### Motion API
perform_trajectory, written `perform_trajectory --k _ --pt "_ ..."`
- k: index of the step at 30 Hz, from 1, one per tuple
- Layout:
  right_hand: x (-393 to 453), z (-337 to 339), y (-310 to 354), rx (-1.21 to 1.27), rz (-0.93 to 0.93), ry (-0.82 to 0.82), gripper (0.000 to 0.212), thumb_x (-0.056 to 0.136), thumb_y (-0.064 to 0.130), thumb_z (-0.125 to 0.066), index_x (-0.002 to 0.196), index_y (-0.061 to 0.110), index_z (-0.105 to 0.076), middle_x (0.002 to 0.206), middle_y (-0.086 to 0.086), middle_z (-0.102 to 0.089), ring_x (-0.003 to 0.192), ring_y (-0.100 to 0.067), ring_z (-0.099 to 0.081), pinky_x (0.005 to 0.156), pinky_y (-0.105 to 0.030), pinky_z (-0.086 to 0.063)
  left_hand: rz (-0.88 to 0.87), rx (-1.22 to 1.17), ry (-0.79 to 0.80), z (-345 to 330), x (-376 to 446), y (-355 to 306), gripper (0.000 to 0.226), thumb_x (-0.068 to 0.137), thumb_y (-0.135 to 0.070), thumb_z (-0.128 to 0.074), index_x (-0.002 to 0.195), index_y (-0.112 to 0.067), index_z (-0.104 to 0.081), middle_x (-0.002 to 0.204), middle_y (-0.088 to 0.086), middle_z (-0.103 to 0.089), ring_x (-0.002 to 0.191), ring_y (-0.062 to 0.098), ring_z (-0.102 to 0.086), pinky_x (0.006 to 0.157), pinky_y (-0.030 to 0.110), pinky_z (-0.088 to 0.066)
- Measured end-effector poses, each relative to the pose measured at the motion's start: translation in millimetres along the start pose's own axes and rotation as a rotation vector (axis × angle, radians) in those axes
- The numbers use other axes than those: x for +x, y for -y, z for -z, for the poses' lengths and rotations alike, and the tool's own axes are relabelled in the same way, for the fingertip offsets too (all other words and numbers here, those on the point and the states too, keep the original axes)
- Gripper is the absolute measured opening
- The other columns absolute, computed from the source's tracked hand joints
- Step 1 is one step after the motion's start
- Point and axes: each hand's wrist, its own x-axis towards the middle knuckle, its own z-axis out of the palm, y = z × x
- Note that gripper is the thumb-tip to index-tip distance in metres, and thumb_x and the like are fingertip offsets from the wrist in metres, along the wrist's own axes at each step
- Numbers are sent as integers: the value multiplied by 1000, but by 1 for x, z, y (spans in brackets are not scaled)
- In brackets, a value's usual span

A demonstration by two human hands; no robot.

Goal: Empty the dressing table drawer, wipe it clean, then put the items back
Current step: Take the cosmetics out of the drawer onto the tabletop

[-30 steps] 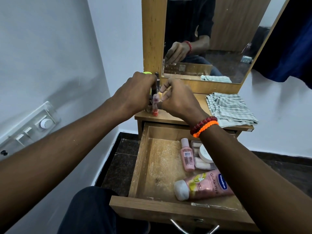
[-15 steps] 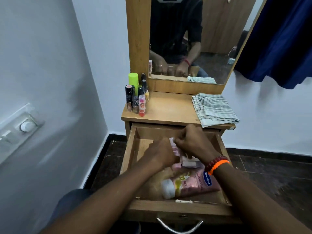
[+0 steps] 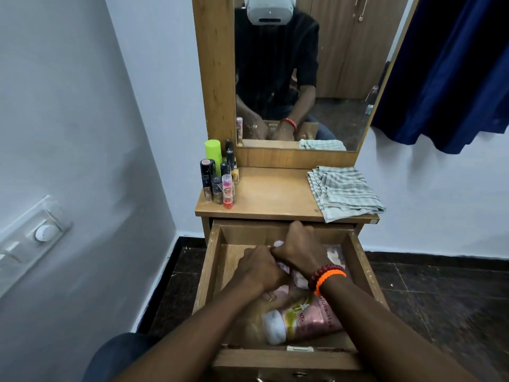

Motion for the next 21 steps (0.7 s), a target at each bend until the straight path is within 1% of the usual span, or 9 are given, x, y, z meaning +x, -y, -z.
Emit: perform_trajectory --k 3,5,7,9,11,13,16,18,21 --pt "-8 10 1 54 -23 -23 41 77 40 -76 73 19 -41 78 -5 -56 75 -28 -58 52 -30 -37 -43 -12 -4 17 -19 -7 25 77 -29 -78 60 -20 -62 67 4 -70 65 25 -71 62 38 -62" --pt "-12 26 4 72 -18 -55 38 79 40 -75 73 13 -48 69 -3 -54 68 -24 -56 47 -28 -35 -123 18 -58 29 -34 -17 17 77 -26 -77 67 -16 -67 72 5 -73 67 25 -72 64 43 -62" --pt "-10 46 13 97 22 -100 40 76 42 -74 74 4 -61 63 -7 -62 63 -26 -63 49 -29 -49 -200 111 -176 38 -45 -29 12 83 -26 -73 79 -16 -68 79 2 -72 75 23 -70 64 36 -58" --pt "-4 69 26 164 77 -166 43 74 43 -74 70 0 -68 56 -13 -66 58 -30 -69 56 -40 -60 -201 130 -323 46 -48 -42 18 93 -28 -67 80 -19 -58 82 4 -63 78 23 -65 57 31 -45" --pt "8 91 43 262 121 -249 44 75 42 -74 67 0 -67 55 -14 -68 54 -30 -70 55 -46 -61 -200 68 -446 56 -39 -53 30 101 -37 -59 76 -25 -46 83 2 -54 70 13 -55 51 24 -33" --pt "25 105 61 328 179 -346 42 76 44 -73 65 4 -66 59 -10 -69 56 -26 -70 58 -46 -61 -246 2 -557 67 -19 -62 28 102 -41 -57 82 -23 -51 83 1 -58 65 5 -51 45 18 -28" --pt "54 117 84 374 251 -431 36 78 39 -73 65 7 -67 63 -6 -68 68 -21 -68 63 -40 -58 -241 -127 -679 81 18 -73 18 102 -27 -60 92 -13 -63 85 2 -63 63 8 -52 42 19 -28" --pt "75 118 95 391 258 -422 33 81 38 -76 67 9 -68 68 -5 -68 73 -19 -66 57 -30 -50 -205 -184 -699 81 40 -78 16 102 -21 -57 100 -8 -66 93 8 -66 64 10 -54 44 16 -28" --pt "100 112 103 392 280 -408 30 84 37 -77 69 13 -64 70 -1 -64 72 -15 -61 49 -14 -35 -171 -254 -700 73 74 -80 30 97 -15 -61 124 -3 -58 113 15 -66 86 23 -63 60 21 -43"
